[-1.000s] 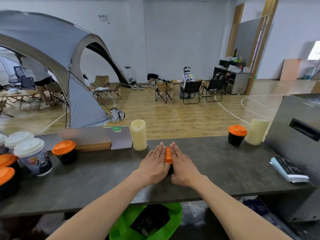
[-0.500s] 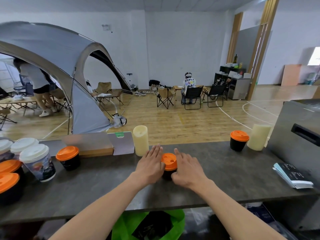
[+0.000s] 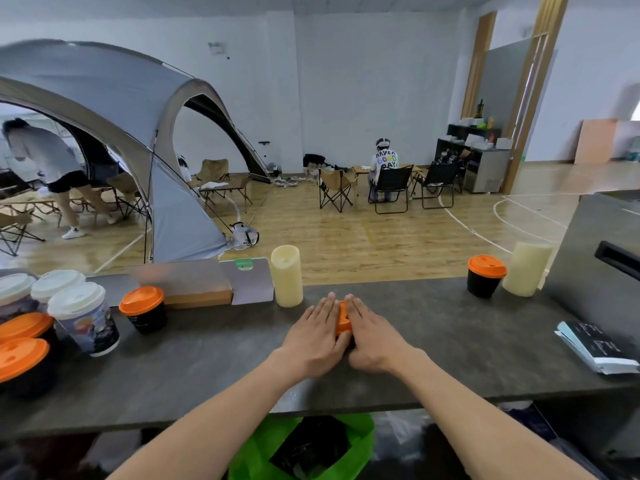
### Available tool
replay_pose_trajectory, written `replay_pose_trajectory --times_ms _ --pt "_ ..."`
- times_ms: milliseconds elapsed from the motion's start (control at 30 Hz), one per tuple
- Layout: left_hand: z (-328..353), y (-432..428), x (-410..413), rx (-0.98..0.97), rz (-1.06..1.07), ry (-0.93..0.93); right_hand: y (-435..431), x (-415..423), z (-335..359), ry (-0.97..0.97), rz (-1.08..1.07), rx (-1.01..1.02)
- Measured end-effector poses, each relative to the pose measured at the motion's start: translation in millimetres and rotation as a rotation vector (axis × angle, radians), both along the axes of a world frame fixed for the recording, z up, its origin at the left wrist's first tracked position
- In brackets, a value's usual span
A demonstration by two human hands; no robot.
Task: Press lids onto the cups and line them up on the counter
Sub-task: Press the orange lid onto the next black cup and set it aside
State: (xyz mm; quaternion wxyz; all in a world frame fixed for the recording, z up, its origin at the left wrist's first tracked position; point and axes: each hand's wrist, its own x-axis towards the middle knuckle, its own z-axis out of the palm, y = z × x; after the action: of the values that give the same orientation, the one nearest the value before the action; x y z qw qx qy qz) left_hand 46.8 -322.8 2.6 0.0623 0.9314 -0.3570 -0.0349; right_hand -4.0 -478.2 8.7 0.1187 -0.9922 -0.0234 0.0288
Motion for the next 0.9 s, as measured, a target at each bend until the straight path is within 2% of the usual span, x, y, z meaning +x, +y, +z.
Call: replay_pose_trajectory --times_ms 100,267,500,733,833,900 --pt "7 9 9 0.041 -0.029 0.003 -3 -7 4 -0.026 -0.006 -0.022" --pt "15 21 24 0.035 -0.005 -0.075 -15 -7 6 -0.188 -0.07 -0.055" --pt "3 12 13 0.055 -0.065 -0.017 -13 -1 -8 -0.07 0.04 0.01" --pt "-2 11 12 0.028 -0.066 -0.01 -13 0 -18 -0.064 0.038 0.063" --pt "-2 14 11 -0.037 -0.059 0.057 -17 0 -23 -0.076 0.037 0.137" --pt "-4 19 12 -0.153 -0.038 0.133 -23 -1 -32 -0.115 -0.015 0.269"
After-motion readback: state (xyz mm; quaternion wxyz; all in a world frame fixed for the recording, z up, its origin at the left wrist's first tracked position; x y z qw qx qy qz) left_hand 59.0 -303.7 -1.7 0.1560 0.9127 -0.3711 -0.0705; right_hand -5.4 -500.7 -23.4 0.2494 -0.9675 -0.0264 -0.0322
